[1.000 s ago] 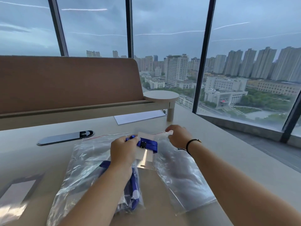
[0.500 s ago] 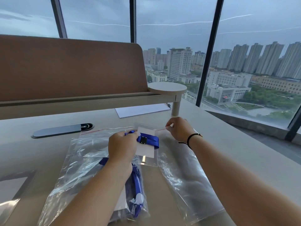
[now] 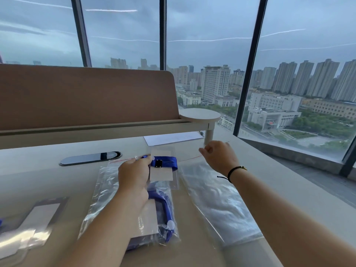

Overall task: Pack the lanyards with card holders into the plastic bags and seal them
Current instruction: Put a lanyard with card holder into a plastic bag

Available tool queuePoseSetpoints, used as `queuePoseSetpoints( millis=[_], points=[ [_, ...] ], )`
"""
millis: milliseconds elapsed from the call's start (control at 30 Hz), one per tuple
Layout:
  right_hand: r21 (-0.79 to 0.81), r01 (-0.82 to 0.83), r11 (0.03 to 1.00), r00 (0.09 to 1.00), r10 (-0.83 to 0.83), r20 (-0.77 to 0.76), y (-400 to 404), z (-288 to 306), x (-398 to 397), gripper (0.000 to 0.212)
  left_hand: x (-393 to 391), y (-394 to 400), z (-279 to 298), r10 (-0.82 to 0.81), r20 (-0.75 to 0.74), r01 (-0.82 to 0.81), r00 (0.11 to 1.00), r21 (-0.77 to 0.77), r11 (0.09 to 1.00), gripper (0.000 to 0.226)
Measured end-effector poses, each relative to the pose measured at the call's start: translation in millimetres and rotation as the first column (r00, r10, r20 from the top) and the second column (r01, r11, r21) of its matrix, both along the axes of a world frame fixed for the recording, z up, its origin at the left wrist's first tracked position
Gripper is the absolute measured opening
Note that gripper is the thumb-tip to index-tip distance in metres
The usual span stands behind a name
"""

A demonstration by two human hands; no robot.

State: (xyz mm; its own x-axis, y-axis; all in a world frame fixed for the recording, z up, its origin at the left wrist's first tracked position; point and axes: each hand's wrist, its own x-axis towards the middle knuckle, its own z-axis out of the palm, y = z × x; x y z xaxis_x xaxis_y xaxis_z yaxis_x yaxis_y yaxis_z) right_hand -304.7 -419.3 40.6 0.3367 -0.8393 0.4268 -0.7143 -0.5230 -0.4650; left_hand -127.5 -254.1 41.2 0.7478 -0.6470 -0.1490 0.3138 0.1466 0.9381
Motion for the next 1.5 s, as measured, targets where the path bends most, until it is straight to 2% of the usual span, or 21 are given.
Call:
queuePoseSetpoints(
  millis=[100,167,300,533,733,867,1133,1200,1267,1367,1500],
  points=[
    [-0.069,-0.011,0.998,1.0,0.012,0.025,31.2,17.3,4.7,0.015,-4.3,32.6,5.8,-0.011,0.007,0.011,1.0,0.001,1.0,0.006],
    [-0.059,-0.037,0.998,0.997,0.041,0.058,52.9,35.8,7.6,0.008,-3.0,60.2,7.8,-0.013,0.028,0.013,1.0,0.005,1.0,0.002],
    [-0.036,-0.154,0.987,0.985,0.156,0.075,95.4,73.5,12.7,0.019,10.0,118.2,13.5,0.014,0.031,-0.014,0.999,-0.004,1.0,0.007],
    [-0.081,-0.416,0.906,0.909,0.412,-0.061,190.7,101.2,60.0,0.039,44.8,203.5,32.4,0.017,0.007,-0.016,1.0,-0.133,0.991,0.008],
    [-0.056,-0.589,0.806,0.8,0.571,-0.186,263.5,76.8,116.4,0.049,90.4,256.2,34.2,0.067,0.035,-0.061,0.997,-0.142,0.988,0.012],
    [0.058,-0.625,0.778,0.764,0.626,-0.158,298.6,42.9,139.0,0.055,117.0,276.5,23.3,0.049,0.049,-0.041,0.998,-0.152,0.987,0.017],
    [0.19,-0.565,0.803,0.819,0.574,0.006,328.7,-23.7,161.2,0.063,130.6,287.5,-8.2,0.058,0.038,-0.054,0.998,-0.088,0.995,0.011],
    [0.203,-0.549,0.811,0.833,0.552,0.046,331.5,-29.9,162.6,0.063,126.7,285.7,-15.5,0.115,0.104,-0.115,0.988,-0.011,0.993,0.007],
    [0.203,-0.54,0.817,0.841,0.537,0.074,333.3,-32.8,162.1,0.064,123.3,283.2,-22.8,0.16,0.211,-0.177,0.964,0.064,0.982,0.015],
    [0.197,-0.542,0.817,0.84,0.534,0.097,338.7,-35.4,158.4,0.064,118.5,282.7,-27.2,0.199,0.35,-0.248,0.916,0.102,0.963,0.02],
    [0.174,-0.536,0.826,0.844,0.516,0.149,342.3,-38.3,154.6,0.06,111.2,283.7,-28.9,0.173,0.535,-0.307,0.827,0.171,0.936,0.019]
  ],
)
